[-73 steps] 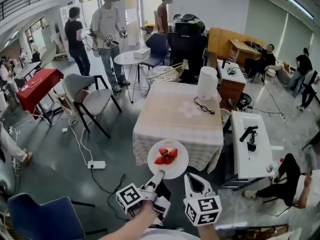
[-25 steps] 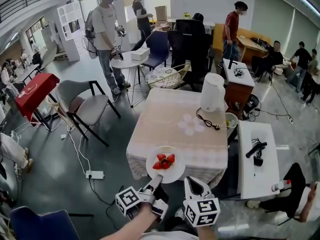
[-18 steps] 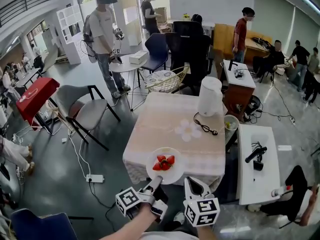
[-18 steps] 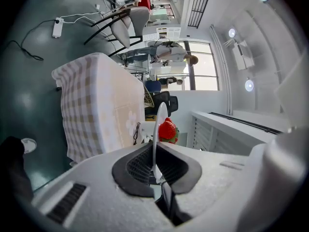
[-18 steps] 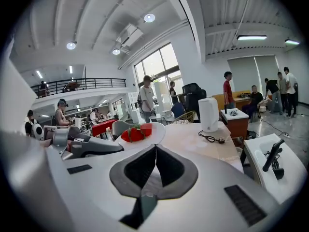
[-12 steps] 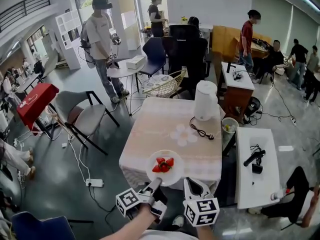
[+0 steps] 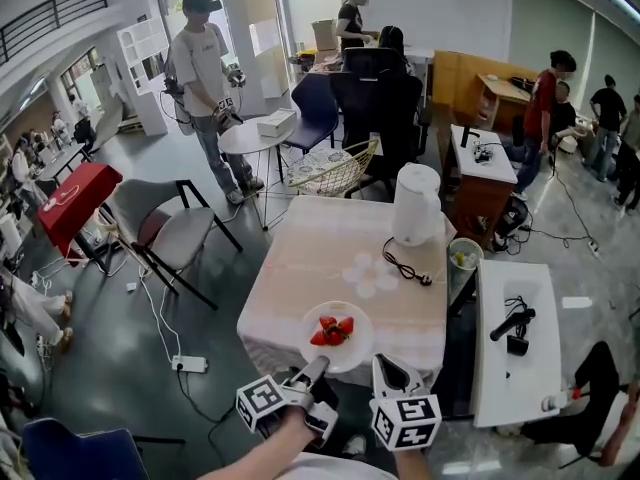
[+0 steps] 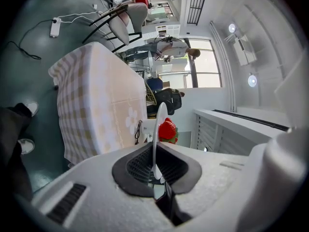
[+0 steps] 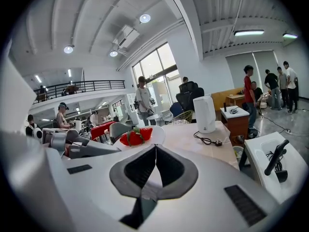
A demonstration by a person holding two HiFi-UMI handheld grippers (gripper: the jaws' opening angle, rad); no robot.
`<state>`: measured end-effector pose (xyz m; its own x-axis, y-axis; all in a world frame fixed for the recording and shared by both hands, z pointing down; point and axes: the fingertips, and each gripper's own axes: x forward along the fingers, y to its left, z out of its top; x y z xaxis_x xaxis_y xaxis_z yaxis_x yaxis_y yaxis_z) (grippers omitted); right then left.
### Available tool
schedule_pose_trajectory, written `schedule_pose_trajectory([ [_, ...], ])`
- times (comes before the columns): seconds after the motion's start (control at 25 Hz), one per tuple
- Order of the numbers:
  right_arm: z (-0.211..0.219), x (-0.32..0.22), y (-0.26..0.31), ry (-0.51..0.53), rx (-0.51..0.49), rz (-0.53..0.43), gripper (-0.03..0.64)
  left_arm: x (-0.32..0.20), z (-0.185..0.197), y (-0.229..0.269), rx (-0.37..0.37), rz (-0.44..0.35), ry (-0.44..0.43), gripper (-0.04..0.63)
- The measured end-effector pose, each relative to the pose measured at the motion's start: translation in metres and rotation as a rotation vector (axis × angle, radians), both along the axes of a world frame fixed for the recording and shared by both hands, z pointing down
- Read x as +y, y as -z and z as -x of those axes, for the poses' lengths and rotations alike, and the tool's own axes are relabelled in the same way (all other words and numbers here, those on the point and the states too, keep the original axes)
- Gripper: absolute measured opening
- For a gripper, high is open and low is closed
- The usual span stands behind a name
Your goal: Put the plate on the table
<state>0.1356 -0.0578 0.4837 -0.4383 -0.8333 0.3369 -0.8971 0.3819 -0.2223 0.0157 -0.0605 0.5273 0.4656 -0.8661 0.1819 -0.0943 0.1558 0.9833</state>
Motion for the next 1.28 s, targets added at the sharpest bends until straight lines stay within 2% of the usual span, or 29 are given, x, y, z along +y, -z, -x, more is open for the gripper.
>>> schedule_pose_trajectory([
  [0.52,0.029,-0.056,-0.02,-0.005,0.046,0.043,0.005,-0.056,0.021,-0.027,0.029,0.037,-0.04,0.015],
  [1.28,0.051,-0.128,-0.037,-0.074,0.1,0.085,0.005,-0.135,0.03,-0.072,-0.002,0.07,-0.208,0.015],
])
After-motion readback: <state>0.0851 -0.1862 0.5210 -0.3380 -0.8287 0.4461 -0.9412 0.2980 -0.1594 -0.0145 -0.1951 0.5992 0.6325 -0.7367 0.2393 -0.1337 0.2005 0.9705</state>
